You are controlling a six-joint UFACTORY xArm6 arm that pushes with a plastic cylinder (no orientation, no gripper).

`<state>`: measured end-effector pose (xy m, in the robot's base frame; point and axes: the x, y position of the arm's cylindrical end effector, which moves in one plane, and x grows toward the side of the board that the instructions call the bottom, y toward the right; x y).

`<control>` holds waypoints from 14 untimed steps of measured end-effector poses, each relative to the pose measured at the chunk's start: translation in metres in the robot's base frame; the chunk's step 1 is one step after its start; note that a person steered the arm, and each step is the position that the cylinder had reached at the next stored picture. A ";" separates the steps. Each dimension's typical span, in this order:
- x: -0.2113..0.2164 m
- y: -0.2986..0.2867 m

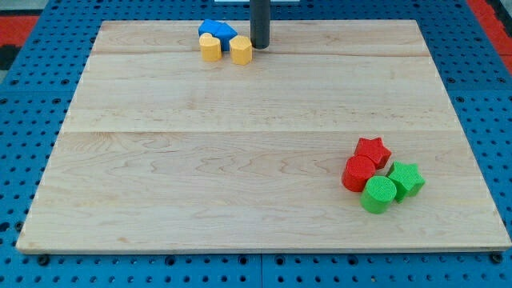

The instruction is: Slide the blue cube to the left side of the yellow heart

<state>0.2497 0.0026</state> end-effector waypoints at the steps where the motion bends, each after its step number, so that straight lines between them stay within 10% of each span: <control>1: -0.018 -0.028; 8: -0.057 -0.187; 14: -0.013 -0.175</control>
<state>0.2366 -0.1727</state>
